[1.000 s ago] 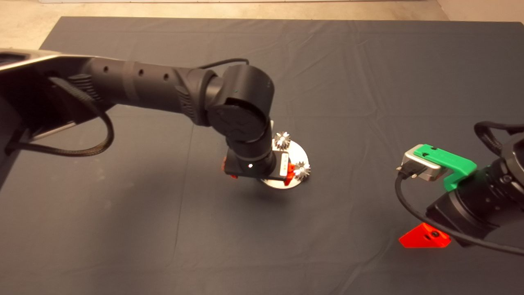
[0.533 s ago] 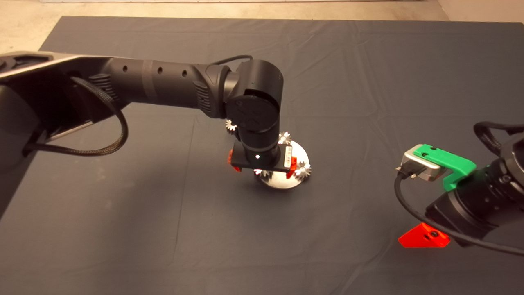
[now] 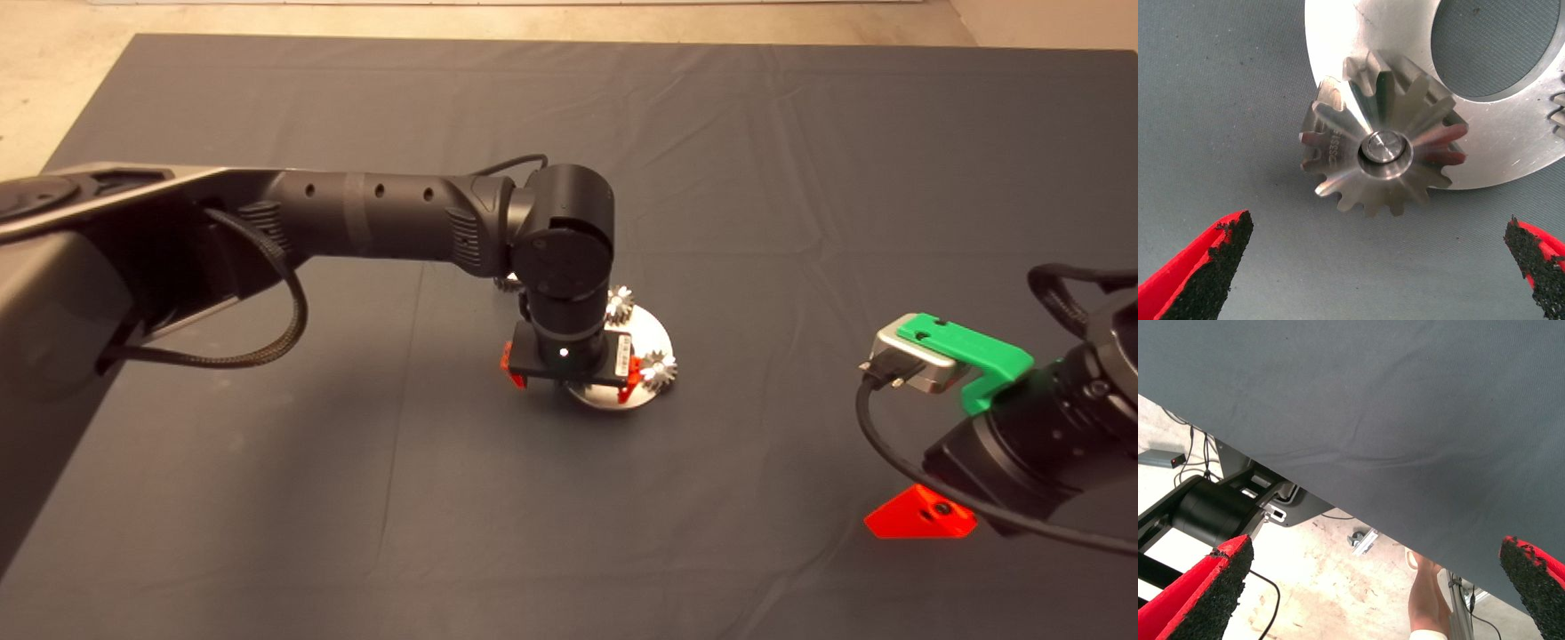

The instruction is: Remove an incorrectly installed larger gear and replace it with the correct smaller gear

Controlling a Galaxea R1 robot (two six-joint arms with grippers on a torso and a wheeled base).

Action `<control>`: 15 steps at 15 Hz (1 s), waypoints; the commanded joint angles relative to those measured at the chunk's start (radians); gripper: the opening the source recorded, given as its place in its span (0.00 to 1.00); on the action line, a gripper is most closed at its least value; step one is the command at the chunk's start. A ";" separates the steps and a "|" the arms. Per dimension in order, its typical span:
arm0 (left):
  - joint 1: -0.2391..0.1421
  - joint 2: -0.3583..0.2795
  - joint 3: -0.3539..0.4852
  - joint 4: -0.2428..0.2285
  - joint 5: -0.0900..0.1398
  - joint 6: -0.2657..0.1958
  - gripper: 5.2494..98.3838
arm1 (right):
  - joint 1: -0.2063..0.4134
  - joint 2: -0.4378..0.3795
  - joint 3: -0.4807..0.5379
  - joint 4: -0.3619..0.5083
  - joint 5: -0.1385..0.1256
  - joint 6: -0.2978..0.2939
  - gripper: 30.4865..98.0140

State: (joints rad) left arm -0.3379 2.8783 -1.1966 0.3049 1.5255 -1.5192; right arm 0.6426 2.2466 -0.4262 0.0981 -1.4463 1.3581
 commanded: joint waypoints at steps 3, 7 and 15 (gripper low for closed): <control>-0.006 0.034 -0.107 0.005 0.035 0.086 0.99 | 0.016 -0.003 0.003 0.034 0.001 0.001 1.00; -0.005 0.037 -0.135 0.003 0.028 0.105 0.99 | 0.016 -0.005 0.003 0.034 0.000 0.002 1.00; -0.006 0.033 -0.148 0.002 0.010 0.123 0.96 | 0.016 -0.005 0.003 0.034 0.001 0.003 1.00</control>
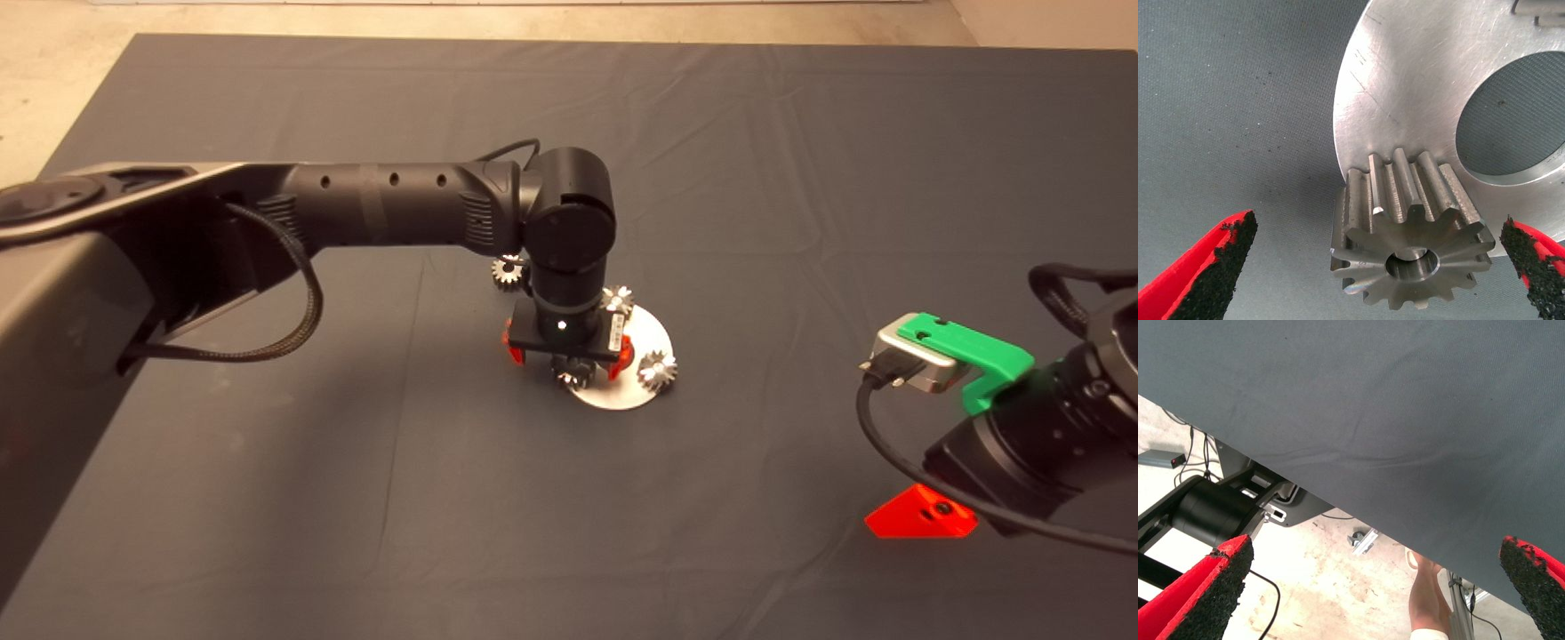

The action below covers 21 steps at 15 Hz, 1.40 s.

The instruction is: Remove an incorrectly installed larger gear and replace it with the correct smaller gear

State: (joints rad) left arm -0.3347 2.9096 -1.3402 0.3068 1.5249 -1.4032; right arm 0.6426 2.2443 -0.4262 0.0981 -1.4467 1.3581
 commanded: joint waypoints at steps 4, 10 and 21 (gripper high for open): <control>-0.007 -0.002 -0.003 -0.002 -0.017 0.009 0.91 | 0.016 -0.001 0.003 0.034 0.002 0.001 1.00; -0.007 -0.003 -0.005 -0.003 -0.066 0.009 0.80 | 0.006 -0.001 0.003 0.034 0.002 0.002 1.00; -0.001 -0.005 -0.003 -0.006 -0.057 0.015 0.69 | 0.005 0.001 0.003 0.034 0.003 0.001 1.00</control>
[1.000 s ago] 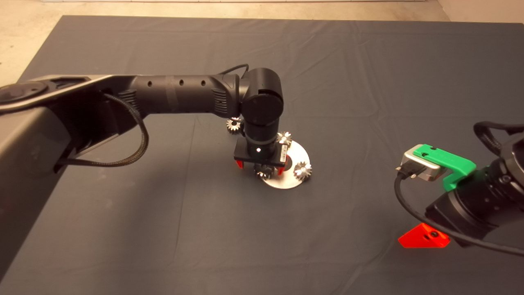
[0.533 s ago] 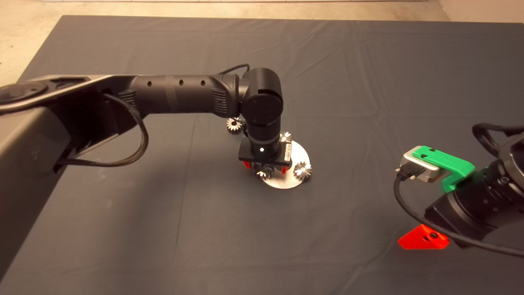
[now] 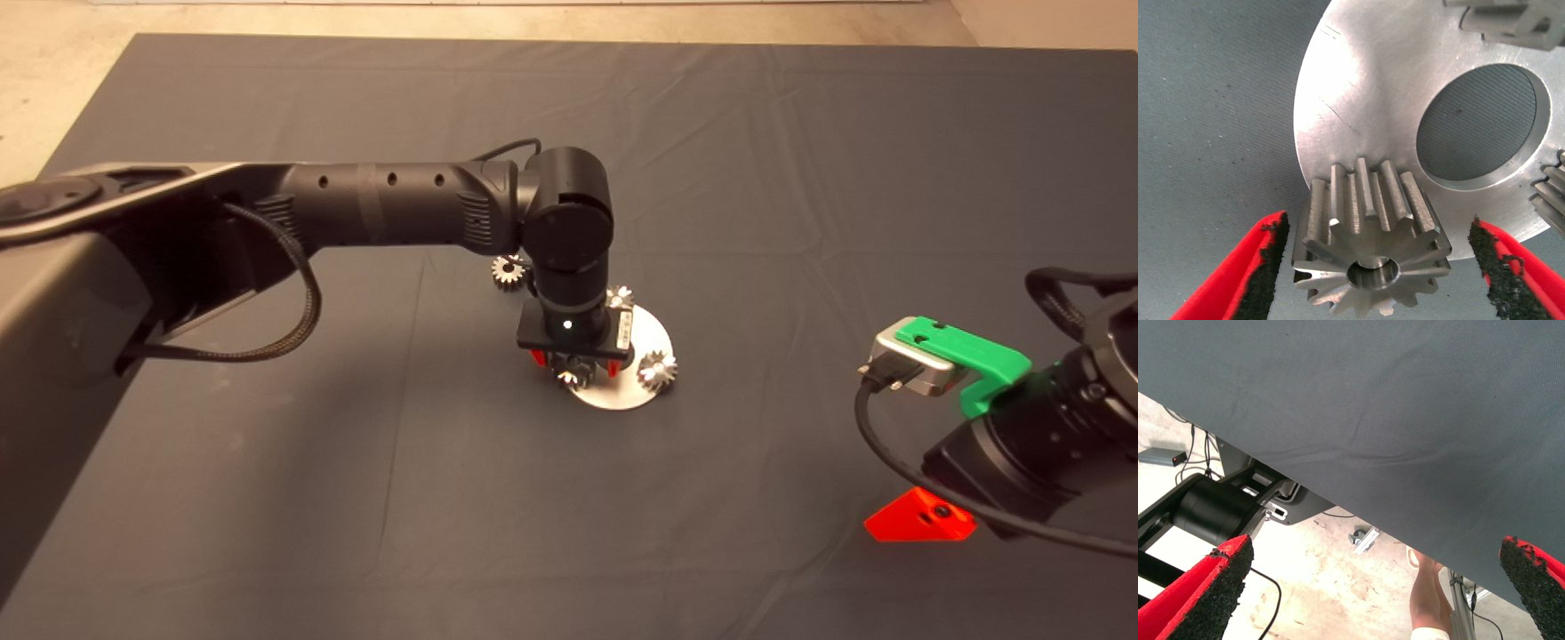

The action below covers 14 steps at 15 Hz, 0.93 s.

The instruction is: Remove an incorrectly installed larger gear and replace it with the correct smaller gear

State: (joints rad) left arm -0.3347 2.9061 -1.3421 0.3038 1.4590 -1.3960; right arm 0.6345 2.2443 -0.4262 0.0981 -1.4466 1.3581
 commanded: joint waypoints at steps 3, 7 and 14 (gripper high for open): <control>-0.001 -0.001 -0.001 -0.004 0.009 0.008 0.64 | 0.013 0.001 0.003 0.034 0.002 0.001 1.00; 0.000 -0.004 0.006 -0.005 0.011 0.006 0.59 | 0.013 0.001 0.003 0.034 0.002 0.001 1.00; -0.001 -0.008 0.002 -0.003 0.009 0.005 0.49 | 0.013 -0.001 0.003 0.034 0.002 0.002 1.00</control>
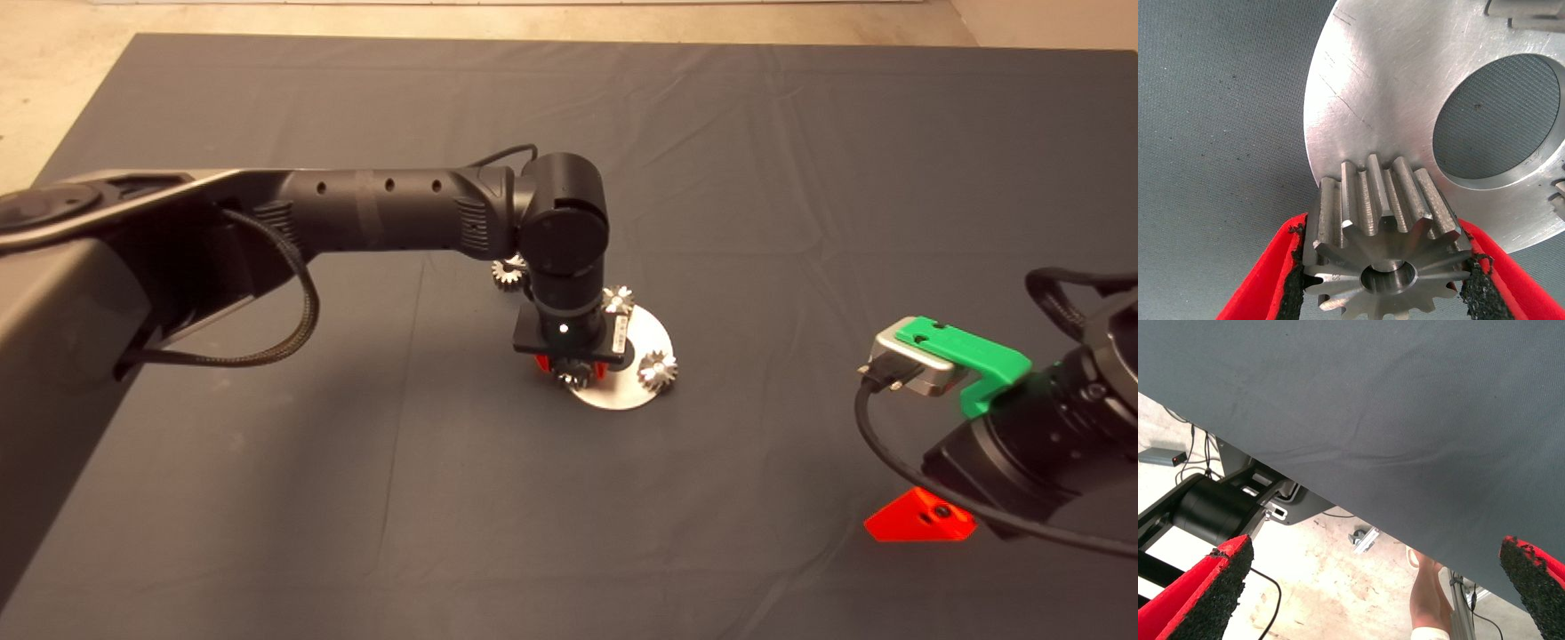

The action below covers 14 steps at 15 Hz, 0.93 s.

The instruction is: Remove an incorrectly installed larger gear and replace it with the correct smaller gear

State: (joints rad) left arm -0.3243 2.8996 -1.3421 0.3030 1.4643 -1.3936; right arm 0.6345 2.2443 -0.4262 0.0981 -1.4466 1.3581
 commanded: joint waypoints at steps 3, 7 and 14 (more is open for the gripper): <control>-0.010 -0.001 0.006 -0.001 0.004 0.002 0.48 | 0.011 0.001 0.003 0.034 0.003 0.001 1.00; -0.010 -0.001 0.023 -0.001 0.004 0.002 0.46 | 0.011 0.001 0.003 0.034 0.003 0.001 1.00; -0.012 -0.021 0.025 -0.004 0.010 0.000 0.43 | 0.011 0.002 0.003 0.034 0.006 0.002 1.00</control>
State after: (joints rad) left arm -0.3243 2.8955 -1.3372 0.3040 1.4643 -1.3940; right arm 0.6340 2.2443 -0.4262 0.0981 -1.4443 1.3581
